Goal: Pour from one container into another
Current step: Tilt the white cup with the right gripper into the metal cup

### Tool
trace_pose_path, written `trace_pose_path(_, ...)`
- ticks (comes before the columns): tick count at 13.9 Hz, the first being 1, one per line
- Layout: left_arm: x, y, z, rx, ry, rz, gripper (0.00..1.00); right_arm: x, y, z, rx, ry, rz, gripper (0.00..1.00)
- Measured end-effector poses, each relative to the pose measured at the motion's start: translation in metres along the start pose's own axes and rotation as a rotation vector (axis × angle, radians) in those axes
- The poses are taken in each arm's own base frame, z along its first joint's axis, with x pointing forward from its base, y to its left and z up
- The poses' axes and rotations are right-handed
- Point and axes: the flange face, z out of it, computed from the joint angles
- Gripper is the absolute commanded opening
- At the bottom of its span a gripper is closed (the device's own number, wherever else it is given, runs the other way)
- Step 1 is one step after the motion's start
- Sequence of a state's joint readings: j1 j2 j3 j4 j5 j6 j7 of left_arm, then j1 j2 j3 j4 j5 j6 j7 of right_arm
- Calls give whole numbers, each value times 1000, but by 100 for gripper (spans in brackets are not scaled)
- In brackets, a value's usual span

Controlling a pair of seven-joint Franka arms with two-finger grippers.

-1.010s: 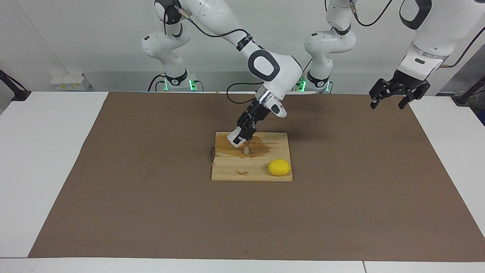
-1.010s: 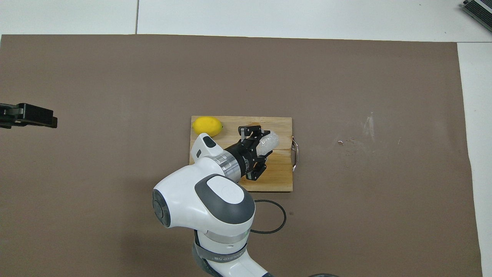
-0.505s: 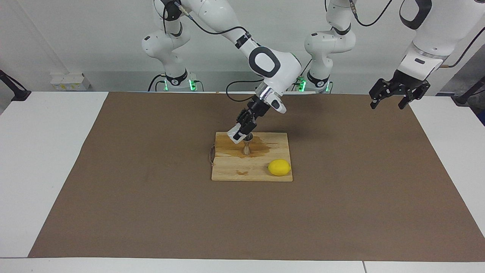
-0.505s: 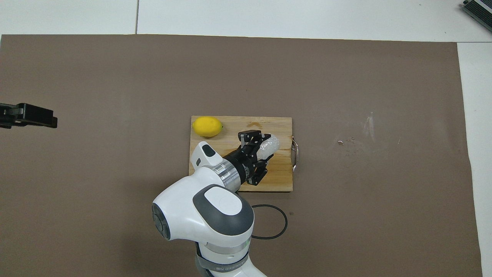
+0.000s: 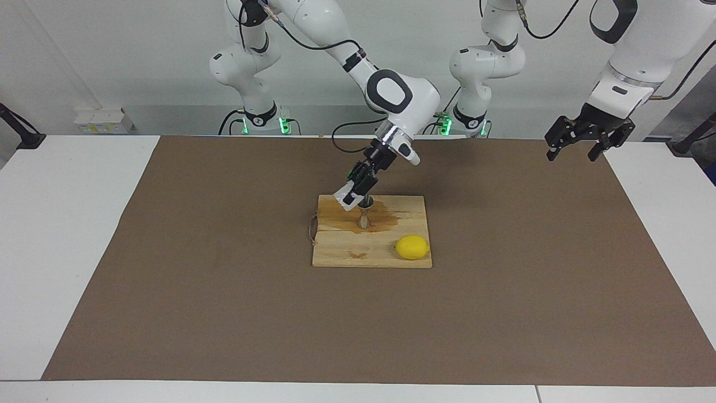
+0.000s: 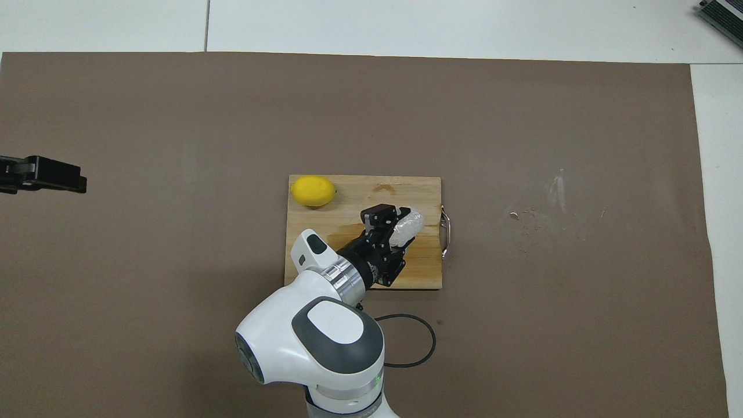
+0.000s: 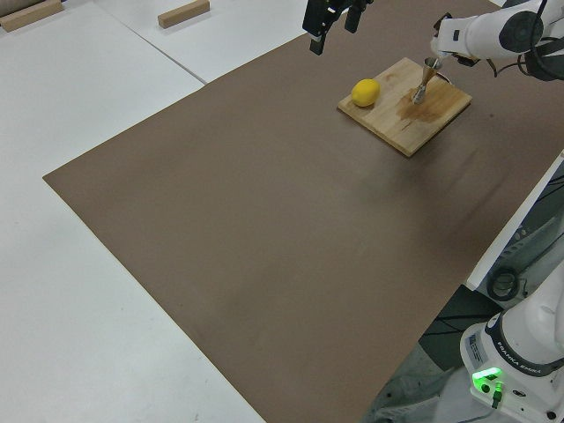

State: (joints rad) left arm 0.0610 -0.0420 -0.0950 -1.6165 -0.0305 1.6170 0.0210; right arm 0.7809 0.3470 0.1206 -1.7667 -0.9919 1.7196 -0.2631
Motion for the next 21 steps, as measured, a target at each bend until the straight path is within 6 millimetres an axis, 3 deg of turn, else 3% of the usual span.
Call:
trace_pose_path(13, 0, 0, 0, 0, 1, 0, 100, 0, -9, 0, -101, 20, 60, 0)
trace_pose_path(21, 0, 0, 0, 0, 1, 0, 100, 2, -9, -5, -119, 30, -19, 0)
